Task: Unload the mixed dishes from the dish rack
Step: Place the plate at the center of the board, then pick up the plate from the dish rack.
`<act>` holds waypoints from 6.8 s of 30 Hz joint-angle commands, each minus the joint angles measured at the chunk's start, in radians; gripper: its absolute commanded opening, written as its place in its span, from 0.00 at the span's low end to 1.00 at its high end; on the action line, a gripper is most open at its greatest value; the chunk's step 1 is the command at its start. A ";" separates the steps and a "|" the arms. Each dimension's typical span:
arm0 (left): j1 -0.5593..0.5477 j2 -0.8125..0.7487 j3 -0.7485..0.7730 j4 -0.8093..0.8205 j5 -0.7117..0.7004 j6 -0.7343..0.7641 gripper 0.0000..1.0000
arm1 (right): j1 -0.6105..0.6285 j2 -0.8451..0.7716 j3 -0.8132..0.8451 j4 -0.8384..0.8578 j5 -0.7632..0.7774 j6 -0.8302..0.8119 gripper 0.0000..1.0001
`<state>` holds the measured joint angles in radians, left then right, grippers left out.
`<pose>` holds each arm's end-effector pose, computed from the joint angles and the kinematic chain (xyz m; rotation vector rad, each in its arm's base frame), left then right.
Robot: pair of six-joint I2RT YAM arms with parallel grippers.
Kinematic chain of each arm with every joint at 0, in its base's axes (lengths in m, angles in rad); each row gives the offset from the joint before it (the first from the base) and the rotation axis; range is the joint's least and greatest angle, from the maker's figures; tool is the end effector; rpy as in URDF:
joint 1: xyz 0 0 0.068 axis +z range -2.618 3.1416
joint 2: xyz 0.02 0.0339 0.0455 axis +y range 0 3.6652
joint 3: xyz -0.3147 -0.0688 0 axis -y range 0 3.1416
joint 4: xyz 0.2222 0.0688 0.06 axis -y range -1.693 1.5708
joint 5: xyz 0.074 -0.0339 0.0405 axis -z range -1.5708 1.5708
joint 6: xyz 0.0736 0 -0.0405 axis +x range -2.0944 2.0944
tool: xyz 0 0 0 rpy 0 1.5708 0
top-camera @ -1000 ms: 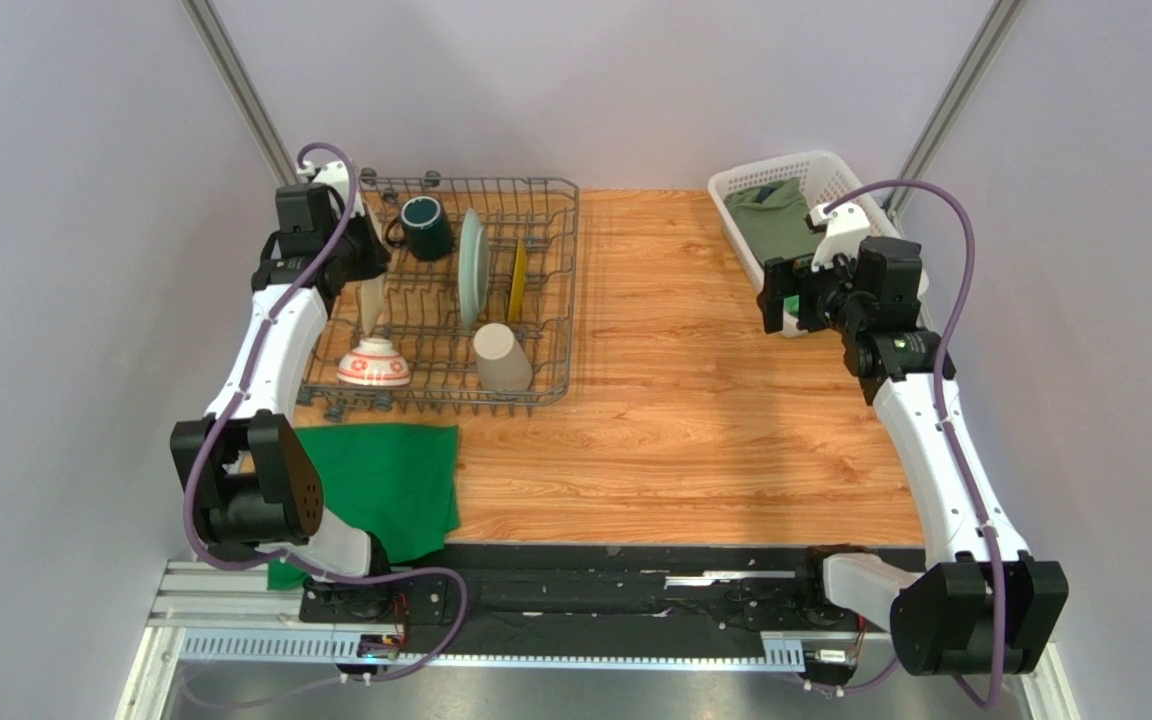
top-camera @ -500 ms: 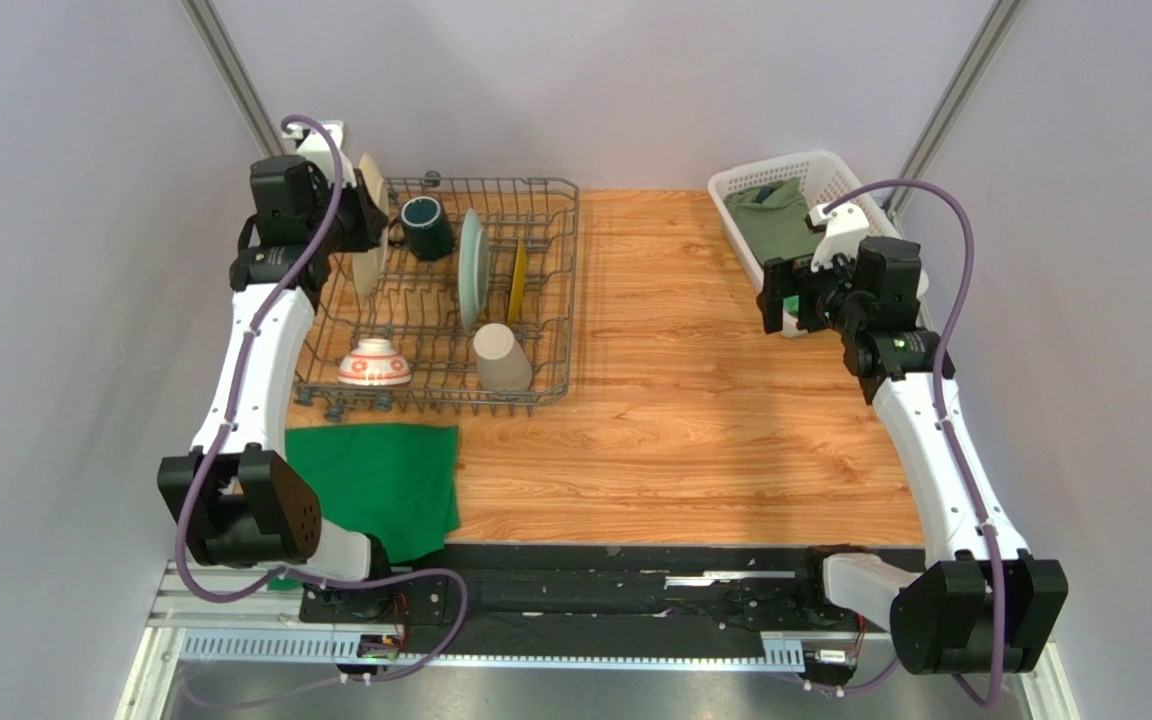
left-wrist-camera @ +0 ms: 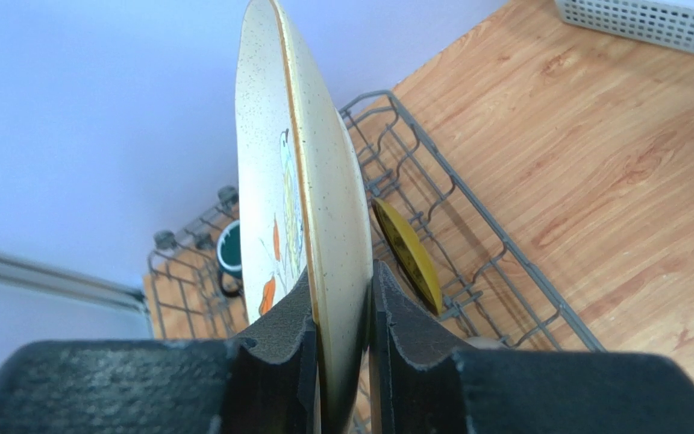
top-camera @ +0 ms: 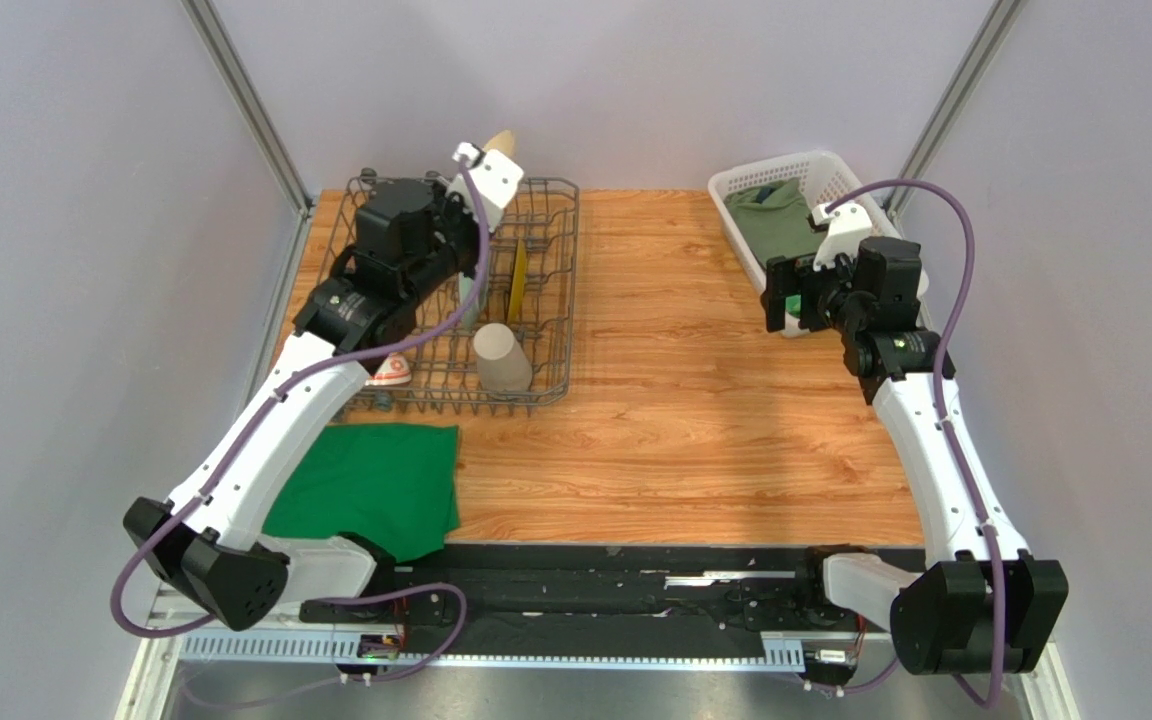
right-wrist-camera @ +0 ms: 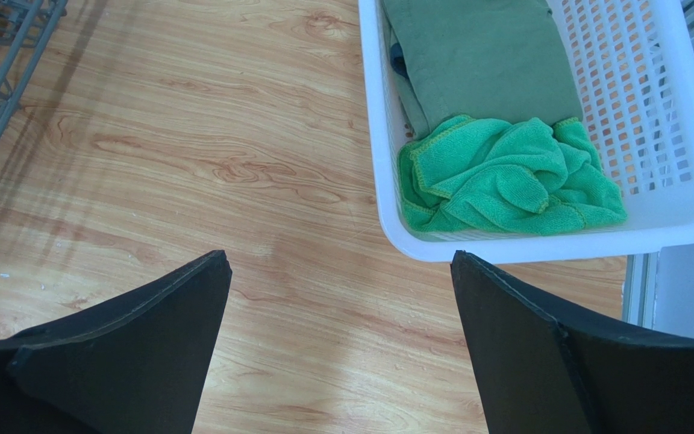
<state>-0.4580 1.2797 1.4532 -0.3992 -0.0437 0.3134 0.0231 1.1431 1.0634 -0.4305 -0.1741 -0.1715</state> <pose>0.2543 -0.1218 0.4794 0.6469 1.6763 -0.0642 0.2432 0.0184 0.3704 -0.3067 2.0510 0.0902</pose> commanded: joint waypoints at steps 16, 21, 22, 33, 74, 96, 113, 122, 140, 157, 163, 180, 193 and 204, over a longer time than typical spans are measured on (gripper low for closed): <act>-0.562 0.282 -0.139 0.655 -0.459 0.711 0.00 | -0.014 -0.051 0.030 0.053 0.211 0.089 0.98; -0.613 0.427 -0.145 0.755 -0.467 0.762 0.00 | -0.060 -0.059 0.033 0.053 0.245 0.099 0.99; -0.617 0.447 -0.142 0.761 -0.466 0.763 0.00 | -0.064 -0.060 0.033 0.053 0.251 0.101 0.99; -0.625 0.708 -0.067 0.873 -0.432 0.814 0.00 | -0.092 -0.065 0.035 0.050 0.237 0.107 0.99; -0.527 1.047 0.279 0.654 -0.309 0.730 0.00 | -0.164 -0.065 0.010 0.052 0.071 0.107 0.99; -0.525 1.058 0.305 0.534 -0.288 0.679 0.40 | -0.166 -0.071 0.006 0.055 0.058 0.104 0.99; -0.527 0.972 0.286 0.300 -0.199 0.598 0.58 | -0.166 -0.083 0.004 0.053 0.042 0.106 0.99; -0.530 0.897 0.292 0.152 -0.119 0.549 0.60 | -0.167 -0.088 0.004 0.050 0.032 0.109 0.99; -0.478 0.506 0.265 -0.018 -0.068 0.170 0.71 | -0.169 -0.092 0.010 0.042 0.002 0.116 0.99; -0.084 0.231 0.139 -0.039 -0.136 -0.160 0.95 | -0.167 -0.106 0.012 0.035 -0.042 0.125 0.99; 0.036 0.263 0.131 -0.075 -0.096 -0.212 0.95 | -0.167 -0.100 0.010 0.035 -0.048 0.129 0.99; 0.163 0.386 0.062 -0.023 -0.104 -0.263 0.94 | -0.167 -0.089 0.010 0.033 -0.054 0.127 0.99; 0.167 0.464 0.075 -0.001 -0.093 -0.298 0.92 | -0.167 -0.089 0.009 0.032 -0.067 0.125 0.99; 0.167 0.520 0.110 -0.027 -0.104 -0.306 0.79 | -0.167 -0.094 0.009 0.033 -0.074 0.125 0.99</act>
<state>-0.2928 1.7786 1.5177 -0.4347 -0.1505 0.0257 -0.1390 1.0603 1.0611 -0.4259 -0.2348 -0.0521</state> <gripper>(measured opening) 0.804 0.989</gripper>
